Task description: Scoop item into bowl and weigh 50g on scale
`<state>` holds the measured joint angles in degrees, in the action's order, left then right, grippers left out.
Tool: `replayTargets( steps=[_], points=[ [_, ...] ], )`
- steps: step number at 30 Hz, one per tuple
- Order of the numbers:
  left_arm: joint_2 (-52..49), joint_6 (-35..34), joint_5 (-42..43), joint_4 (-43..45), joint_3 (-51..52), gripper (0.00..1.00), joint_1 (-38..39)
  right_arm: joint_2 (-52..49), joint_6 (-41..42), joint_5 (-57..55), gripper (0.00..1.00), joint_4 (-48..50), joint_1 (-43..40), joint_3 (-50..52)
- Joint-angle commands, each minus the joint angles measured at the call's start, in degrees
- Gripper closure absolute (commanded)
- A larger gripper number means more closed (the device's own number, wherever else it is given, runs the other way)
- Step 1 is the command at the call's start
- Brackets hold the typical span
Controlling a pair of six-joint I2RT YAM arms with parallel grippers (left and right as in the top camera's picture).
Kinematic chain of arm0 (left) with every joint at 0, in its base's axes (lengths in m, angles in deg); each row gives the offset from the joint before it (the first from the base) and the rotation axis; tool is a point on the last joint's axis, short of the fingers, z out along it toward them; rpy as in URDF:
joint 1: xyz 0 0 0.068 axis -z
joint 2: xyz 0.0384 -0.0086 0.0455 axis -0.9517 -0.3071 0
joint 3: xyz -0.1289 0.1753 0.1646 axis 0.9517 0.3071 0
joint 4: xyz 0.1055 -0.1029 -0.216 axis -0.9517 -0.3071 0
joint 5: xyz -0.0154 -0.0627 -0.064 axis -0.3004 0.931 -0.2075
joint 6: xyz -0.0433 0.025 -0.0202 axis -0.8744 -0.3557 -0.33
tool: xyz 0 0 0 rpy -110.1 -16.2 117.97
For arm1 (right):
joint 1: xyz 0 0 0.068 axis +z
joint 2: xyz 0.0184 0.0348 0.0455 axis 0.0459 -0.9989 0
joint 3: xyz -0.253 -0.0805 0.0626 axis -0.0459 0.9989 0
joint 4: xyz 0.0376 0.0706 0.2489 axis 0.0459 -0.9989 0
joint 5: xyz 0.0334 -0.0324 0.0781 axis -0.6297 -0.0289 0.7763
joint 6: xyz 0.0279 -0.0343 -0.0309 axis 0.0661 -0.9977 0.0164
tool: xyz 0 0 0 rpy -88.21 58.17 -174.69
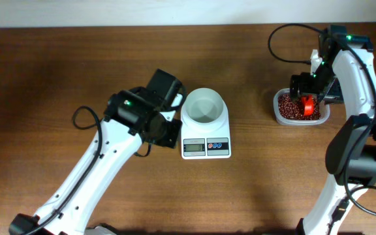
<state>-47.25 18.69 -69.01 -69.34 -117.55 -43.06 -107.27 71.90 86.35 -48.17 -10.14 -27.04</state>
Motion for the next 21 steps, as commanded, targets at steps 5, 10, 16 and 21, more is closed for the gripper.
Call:
replayTargets(
  steps=[5,10,16,21],
  points=[
    [0.3,-0.1,0.2,-0.8,0.0,0.36,1.2,0.5,-0.2,-0.5,0.01,0.0,0.4,0.0],
    [0.2,1.9,0.0,0.7,0.0,0.14,1.3,0.5,-0.2,-0.5,0.01,0.0,0.4,0.0],
    [-1.7,1.8,0.1,2.8,0.1,0.11,2.7,0.5,-0.1,-0.5,0.01,0.0,0.4,0.0],
    [-3.0,-0.6,-0.1,3.6,0.1,0.12,6.0,0.5,-0.2,-0.5,0.01,0.0,0.4,0.0]
  ],
)
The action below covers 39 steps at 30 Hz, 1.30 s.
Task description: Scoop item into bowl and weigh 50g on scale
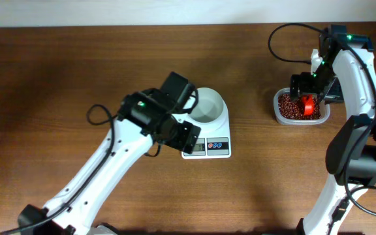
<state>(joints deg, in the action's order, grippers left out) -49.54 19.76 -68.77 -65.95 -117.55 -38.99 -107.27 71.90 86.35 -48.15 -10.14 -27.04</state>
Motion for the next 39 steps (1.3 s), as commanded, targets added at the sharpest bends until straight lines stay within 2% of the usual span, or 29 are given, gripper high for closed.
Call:
replayTargets(
  steps=[1,2,6,7,39],
  points=[
    [-0.7,-2.8,-0.4,0.2,0.1,0.12,2.2,0.5,-0.2,-0.5,0.01,0.0,0.4,0.0],
    [-0.7,-6.1,-0.4,0.2,0.1,0.11,2.6,0.5,-0.2,-0.5,0.01,0.0,0.4,0.0],
    [-0.7,-9.7,-0.4,0.3,0.1,0.10,3.1,0.5,-0.2,-0.5,0.01,0.0,0.4,0.0],
    [-0.7,-10.0,-0.4,0.1,0.1,0.01,3.2,0.5,-0.2,-0.5,0.01,0.0,0.4,0.0],
    [-0.7,-10.0,-0.4,0.1,0.1,0.01,3.1,0.5,-0.1,0.6,0.01,-0.3,0.4,0.0]
  ],
)
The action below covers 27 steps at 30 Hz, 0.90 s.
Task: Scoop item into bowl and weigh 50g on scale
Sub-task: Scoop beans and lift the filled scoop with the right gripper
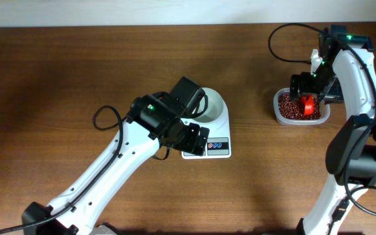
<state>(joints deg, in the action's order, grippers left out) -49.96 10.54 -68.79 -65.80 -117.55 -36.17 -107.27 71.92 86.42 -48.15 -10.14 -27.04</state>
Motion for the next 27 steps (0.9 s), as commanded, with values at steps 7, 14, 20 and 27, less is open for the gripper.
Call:
replayTargets(
  steps=[7,14,20,27],
  points=[
    [-0.2,-0.8,-0.4,-0.1,0.1,0.01,0.3,0.5,-0.2,-0.2,0.01,1.0,0.3,0.0],
    [-0.2,-0.8,-0.4,0.0,0.1,0.01,0.3,0.5,-0.9,-0.2,0.09,0.9,0.3,0.0],
    [-0.2,-0.8,-0.4,0.0,0.1,0.01,0.3,0.5,-0.8,-0.1,0.14,1.3,0.3,0.0],
    [-0.2,-0.8,-0.4,-0.1,0.1,0.01,0.3,0.5,-0.8,-0.2,0.61,0.4,0.3,0.0]
  ],
)
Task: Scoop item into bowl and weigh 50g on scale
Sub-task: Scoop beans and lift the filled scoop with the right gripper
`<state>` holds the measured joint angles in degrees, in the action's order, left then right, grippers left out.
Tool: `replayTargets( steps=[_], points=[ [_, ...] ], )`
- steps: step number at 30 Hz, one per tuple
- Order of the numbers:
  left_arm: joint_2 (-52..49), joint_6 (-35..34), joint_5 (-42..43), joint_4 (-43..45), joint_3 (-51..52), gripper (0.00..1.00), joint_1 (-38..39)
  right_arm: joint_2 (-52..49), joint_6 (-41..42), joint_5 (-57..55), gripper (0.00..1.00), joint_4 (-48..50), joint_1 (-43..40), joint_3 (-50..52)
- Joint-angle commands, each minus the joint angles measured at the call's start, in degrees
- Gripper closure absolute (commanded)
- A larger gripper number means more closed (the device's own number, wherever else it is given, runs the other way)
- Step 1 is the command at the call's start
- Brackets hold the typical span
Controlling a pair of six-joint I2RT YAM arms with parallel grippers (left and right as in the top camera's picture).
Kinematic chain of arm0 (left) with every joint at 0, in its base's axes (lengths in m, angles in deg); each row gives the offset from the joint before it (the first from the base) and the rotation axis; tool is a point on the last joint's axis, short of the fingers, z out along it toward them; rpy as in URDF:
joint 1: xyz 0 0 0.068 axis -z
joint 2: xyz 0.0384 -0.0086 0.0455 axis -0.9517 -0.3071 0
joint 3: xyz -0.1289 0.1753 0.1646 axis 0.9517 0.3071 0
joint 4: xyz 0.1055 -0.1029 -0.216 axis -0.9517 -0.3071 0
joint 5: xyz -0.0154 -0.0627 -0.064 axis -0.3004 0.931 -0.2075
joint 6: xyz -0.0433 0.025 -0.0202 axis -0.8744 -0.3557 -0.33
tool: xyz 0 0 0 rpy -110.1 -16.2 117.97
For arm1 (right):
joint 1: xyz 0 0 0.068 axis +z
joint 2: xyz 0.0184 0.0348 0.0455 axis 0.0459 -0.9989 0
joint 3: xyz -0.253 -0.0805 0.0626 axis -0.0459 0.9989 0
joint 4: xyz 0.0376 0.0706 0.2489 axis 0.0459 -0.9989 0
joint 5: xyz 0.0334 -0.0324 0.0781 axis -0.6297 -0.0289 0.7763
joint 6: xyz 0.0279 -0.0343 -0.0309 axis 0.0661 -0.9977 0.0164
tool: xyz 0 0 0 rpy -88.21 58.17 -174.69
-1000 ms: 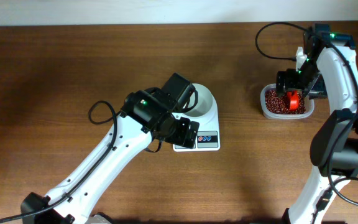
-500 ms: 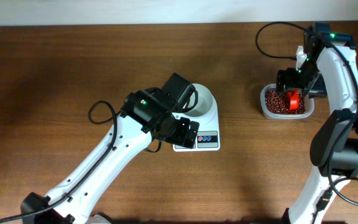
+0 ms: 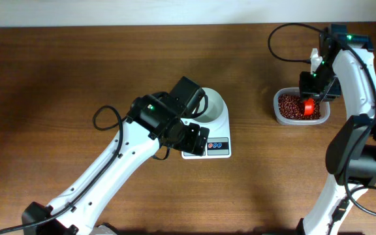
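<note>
A white bowl (image 3: 213, 104) stands on the white scale (image 3: 219, 147) at mid-table. My left gripper (image 3: 200, 140) hangs over the left half of the scale's front panel and hides the display; its jaws cannot be made out. At the right, a clear container (image 3: 278, 115) holds red beans (image 3: 288, 106). My right gripper (image 3: 311, 96) is over the container's right side, shut on a red scoop (image 3: 308, 108) whose tip sits in the beans.
The left arm's body covers the bowl's left rim. A black cable loops from the right arm above the container. Bare brown tabletop lies to the left and along the front edge.
The right gripper has shifted a little to the right over the container, and the scoop sits slightly lower in the beans. The left arm has not moved.
My left gripper first hung beside the scale's left edge. Then it was closer in, and later over the scale's display, where it still is. All the while the right gripper kept the red scoop in the bean container, shifting only slightly.
</note>
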<state>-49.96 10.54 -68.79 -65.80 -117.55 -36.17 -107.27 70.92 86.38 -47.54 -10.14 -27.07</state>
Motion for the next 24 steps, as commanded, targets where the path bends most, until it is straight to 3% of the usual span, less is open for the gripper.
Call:
replayTargets(
  steps=[1,9,13,24],
  points=[
    [-0.2,-0.8,-0.4,0.0,0.1,0.01,0.3,0.5,0.2,-0.1,0.65,-0.2,0.3,0.1],
    [-0.2,-0.8,-0.4,0.0,0.1,0.01,0.3,0.5,0.2,-0.1,0.78,-1.1,0.3,0.1],
    [-0.2,-0.8,-0.4,-0.1,0.1,0.01,0.3,0.5,0.2,-0.1,0.96,-0.9,0.4,0.1],
    [-0.2,-0.8,-0.4,-0.1,0.1,0.01,0.3,0.5,0.2,-0.2,0.96,1.1,-1.2,2.2]
  ],
)
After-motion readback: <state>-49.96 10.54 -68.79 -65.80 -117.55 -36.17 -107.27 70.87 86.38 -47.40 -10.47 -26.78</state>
